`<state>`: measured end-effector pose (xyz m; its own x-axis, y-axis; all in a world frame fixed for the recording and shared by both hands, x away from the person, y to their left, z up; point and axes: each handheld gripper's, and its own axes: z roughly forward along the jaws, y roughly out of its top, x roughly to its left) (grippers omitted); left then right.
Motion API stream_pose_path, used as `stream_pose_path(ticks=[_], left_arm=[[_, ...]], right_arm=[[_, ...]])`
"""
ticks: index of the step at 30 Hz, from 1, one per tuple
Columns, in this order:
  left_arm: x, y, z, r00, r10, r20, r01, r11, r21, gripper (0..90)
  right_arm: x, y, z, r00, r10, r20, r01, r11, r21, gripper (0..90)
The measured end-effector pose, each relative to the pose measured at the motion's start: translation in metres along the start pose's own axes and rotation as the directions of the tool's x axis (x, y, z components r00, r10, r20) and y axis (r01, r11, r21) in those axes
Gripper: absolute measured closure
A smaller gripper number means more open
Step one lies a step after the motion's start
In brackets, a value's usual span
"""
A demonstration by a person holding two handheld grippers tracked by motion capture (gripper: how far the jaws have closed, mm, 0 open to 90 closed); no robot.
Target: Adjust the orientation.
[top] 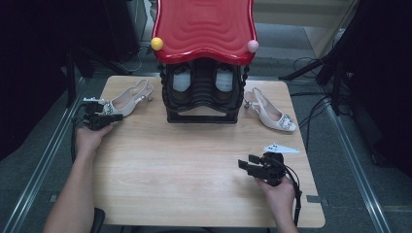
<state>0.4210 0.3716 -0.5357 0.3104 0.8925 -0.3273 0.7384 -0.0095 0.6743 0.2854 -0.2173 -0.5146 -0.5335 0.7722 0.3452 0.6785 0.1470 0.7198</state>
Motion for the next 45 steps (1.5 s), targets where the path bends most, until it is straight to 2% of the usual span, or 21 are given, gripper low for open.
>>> stream_pose_path(ticks=[3, 5, 9, 10, 12, 14, 19, 21, 24, 25, 27, 29, 30, 32, 35, 36, 37, 38, 39, 40, 45], left_arm=[[-0.008, 0.005, -0.002, 0.9997, 0.009, 0.021, -0.008, 0.9996, -0.027, 89.6], [-0.013, 0.008, -0.003, 0.9998, 0.009, 0.02, -0.008, 0.9988, -0.049, 89.8], [-0.018, 0.016, -0.002, 0.9998, 0.006, 0.02, -0.006, 0.9997, -0.024, 89.8], [-0.019, 0.019, -0.002, 0.9998, -0.001, 0.02, 0.002, 0.9996, -0.028, 89.8], [-0.02, 0.025, -0.003, 0.9999, 0.011, 0.013, -0.011, 0.9996, -0.027, 89.8], [-0.02, 0.032, -0.004, 0.9999, -0.001, 0.012, 0.002, 0.9997, -0.023, 89.8], [-0.025, 0.049, -0.003, 0.9997, 0.013, -0.022, -0.013, 0.9999, -0.01, 89.8], [-0.029, 0.055, -0.004, 0.9994, 0.012, -0.032, -0.013, 0.9995, -0.03, 89.8], [-0.031, 0.066, 0.001, 0.9989, 0.016, -0.045, -0.016, 0.9999, 0.0, 89.9], [-0.03, 0.067, 0.002, 0.9986, 0.014, -0.05, -0.014, 0.9998, -0.012, 89.9], [-0.027, 0.071, 0.007, 0.9984, -0.016, -0.055, 0.017, 0.9997, 0.017, 90.0], [-0.025, 0.075, 0.011, 0.9972, -0.012, -0.074, 0.014, 0.9997, 0.022, 89.9], [-0.025, 0.075, 0.013, 0.9972, -0.022, -0.072, 0.022, 0.9998, -0.004, 89.9], [-0.022, 0.078, 0.018, 0.9969, -0.058, -0.053, 0.058, 0.9983, 0.003, 89.9], [-0.026, 0.085, 0.026, 0.9972, -0.054, -0.052, 0.055, 0.9982, 0.024, 89.9], [-0.029, 0.086, 0.029, 0.9971, -0.057, -0.051, 0.057, 0.9984, -0.002, 89.9], [-0.03, 0.087, 0.03, 0.9978, -0.055, -0.038, 0.055, 0.9985, -0.002, 89.9], [-0.031, 0.088, 0.033, 0.9973, -0.07, -0.021, 0.071, 0.997, 0.031, 89.9], [-0.033, 0.088, 0.036, 0.9979, -0.064, -0.011, 0.065, 0.9965, 0.053, 89.8], [-0.035, 0.087, 0.038, 0.9991, -0.04, -0.011, 0.04, 0.9966, 0.072, 89.8], [-0.042, 0.083, 0.04, 0.9999, -0.007, 0.008, 0.006, 0.9928, 0.12, 89.7]], right_arm=[[0.001, 0.0, 0.002, 1.0, -0.001, 0.001, 0.001, 1.0, 0.007, 44.3], [0.0, 0.0, 0.003, 1.0, -0.002, -0.001, 0.002, 1.0, 0.009, 44.2], [-0.001, 0.001, 0.006, 1.0, 0.005, 0.0, -0.005, 1.0, 0.007, 44.1], [-0.002, 0.002, 0.007, 1.0, 0.008, -0.004, -0.008, 1.0, 0.013, 44.1], [-0.002, 0.002, 0.008, 1.0, 0.003, -0.006, -0.003, 1.0, 0.014, 44.1], [-0.002, 0.003, 0.01, 1.0, 0.001, -0.009, -0.001, 1.0, 0.018, 44.1], [0.0, 0.005, 0.011, 0.9999, 0.0, -0.015, 0.0, 1.0, 0.022, 44.1], [0.0, 0.005, 0.012, 0.9999, -0.005, -0.015, 0.005, 1.0, 0.021, 44.1], [0.0, 0.005, 0.014, 0.9998, -0.003, -0.018, 0.004, 1.0, 0.03, 44.1], [0.001, 0.005, 0.015, 0.9998, -0.002, -0.02, 0.003, 1.0, 0.031, 44.1], [0.002, 0.005, 0.014, 0.9997, -0.005, -0.023, 0.005, 1.0, 0.03, 44.0], [0.003, 0.005, 0.014, 0.9997, -0.007, -0.023, 0.008, 0.999, 0.032, 44.1], [0.002, 0.005, 0.014, 0.9997, -0.008, -0.024, 0.009, 0.999, 0.033, 44.0], [0.001, 0.004, 0.014, 0.9998, -0.003, -0.022, 0.004, 0.999, 0.034, 43.9], [-0.001, 0.003, 0.016, 0.9999, 0.006, -0.016, -0.005, 0.999, 0.047, 43.8], [-0.001, 0.002, 0.017, 0.9999, 0.01, -0.014, -0.01, 0.999, 0.048, 43.9], [0.0, 0.003, 0.017, 0.9998, 0.011, -0.016, -0.011, 0.999, 0.048, 43.9], [0.0, 0.003, 0.016, 0.9998, 0.005, -0.02, -0.004, 0.999, 0.039, 43.9], [0.001, 0.003, 0.016, 0.9997, 0.0, -0.025, 0.001, 0.999, 0.034, 43.8], [0.001, 0.003, 0.015, 0.9997, 0.0, -0.026, 0.001, 0.999, 0.034, 43.8], [-0.004, 0.002, 0.015, 0.9997, 0.019, -0.018, -0.018, 0.999, 0.044, 43.5]])
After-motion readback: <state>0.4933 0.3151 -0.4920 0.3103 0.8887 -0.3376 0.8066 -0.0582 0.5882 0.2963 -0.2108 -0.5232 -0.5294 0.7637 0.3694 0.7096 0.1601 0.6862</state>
